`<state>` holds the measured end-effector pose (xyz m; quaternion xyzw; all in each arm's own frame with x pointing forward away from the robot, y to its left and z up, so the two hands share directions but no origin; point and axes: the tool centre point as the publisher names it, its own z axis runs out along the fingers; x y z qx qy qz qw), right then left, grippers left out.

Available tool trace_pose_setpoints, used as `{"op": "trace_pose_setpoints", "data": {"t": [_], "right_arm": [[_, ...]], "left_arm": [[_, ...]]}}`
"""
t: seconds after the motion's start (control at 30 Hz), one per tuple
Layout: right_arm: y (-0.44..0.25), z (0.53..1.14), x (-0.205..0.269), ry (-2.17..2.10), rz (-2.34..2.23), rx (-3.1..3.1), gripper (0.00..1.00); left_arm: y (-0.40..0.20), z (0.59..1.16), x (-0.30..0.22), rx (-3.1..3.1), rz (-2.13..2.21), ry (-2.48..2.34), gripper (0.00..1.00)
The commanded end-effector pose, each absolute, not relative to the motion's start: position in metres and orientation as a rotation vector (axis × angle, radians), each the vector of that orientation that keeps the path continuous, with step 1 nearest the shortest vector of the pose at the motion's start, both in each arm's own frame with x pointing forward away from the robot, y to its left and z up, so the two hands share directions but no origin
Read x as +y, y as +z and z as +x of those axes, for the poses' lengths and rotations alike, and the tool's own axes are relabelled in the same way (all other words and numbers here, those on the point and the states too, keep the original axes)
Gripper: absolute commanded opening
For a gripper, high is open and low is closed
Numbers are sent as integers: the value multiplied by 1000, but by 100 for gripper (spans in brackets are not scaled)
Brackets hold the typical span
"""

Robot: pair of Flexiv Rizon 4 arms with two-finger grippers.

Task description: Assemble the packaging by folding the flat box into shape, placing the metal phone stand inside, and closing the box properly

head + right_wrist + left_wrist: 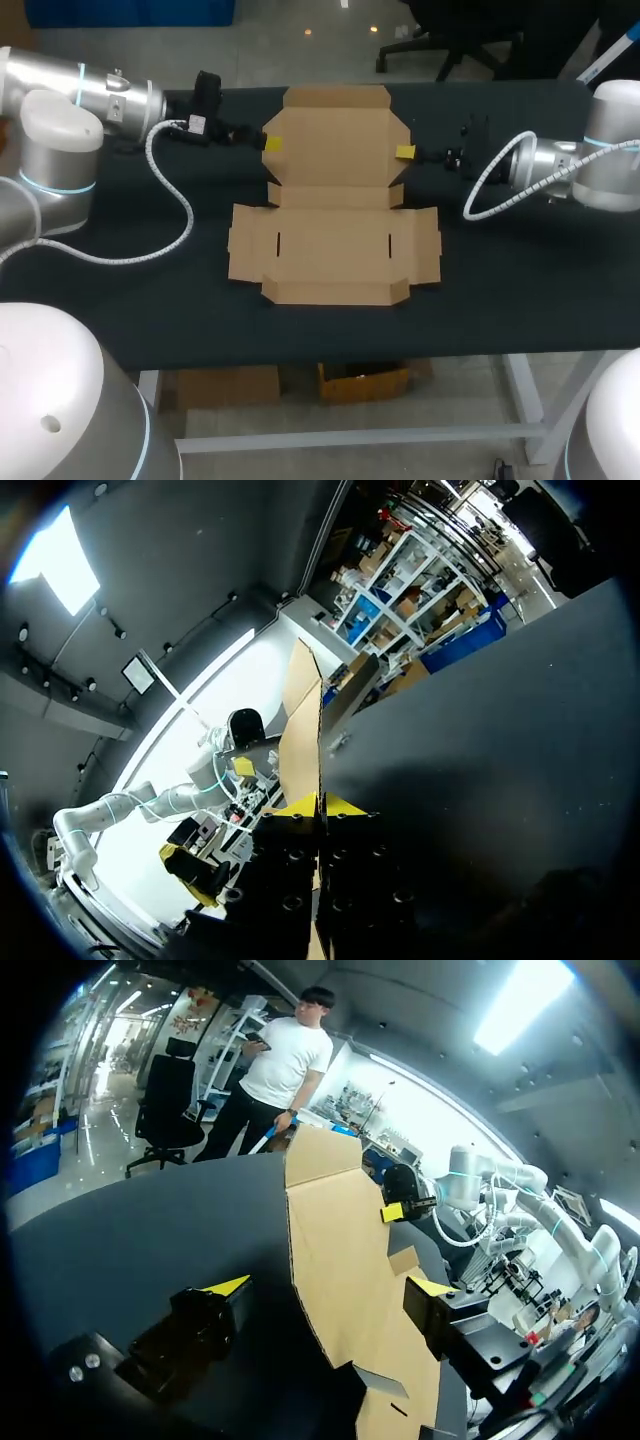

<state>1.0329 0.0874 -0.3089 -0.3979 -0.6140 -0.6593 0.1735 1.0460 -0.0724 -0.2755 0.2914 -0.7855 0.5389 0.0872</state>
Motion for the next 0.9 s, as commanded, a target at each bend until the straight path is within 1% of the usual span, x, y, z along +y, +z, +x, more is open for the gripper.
{"op": "trace_pose_setpoints", "data": {"t": [0.03, 0.4, 0.83, 0.87, 0.9], "right_arm": [[-309, 1035, 86, -1882, -1106, -1735, 0], [-302, 1037, 92, -1911, -1058, -1750, 0], [-294, 1037, 90, -1954, -1051, -1761, 0], [-294, 1037, 90, -1956, -1050, -1761, 0], [-294, 1037, 90, -1959, -1048, -1761, 0]], "left_arm": [[-279, 1052, -72, -2325, 843, 1602, 100], [-279, 1052, -72, -2325, 843, 1602, 100], [-277, 1052, -96, -2290, 704, 1695, 100], [-276, 1052, -97, -2288, 700, 1697, 94], [-276, 1052, -99, -2288, 688, 1699, 90]]}}
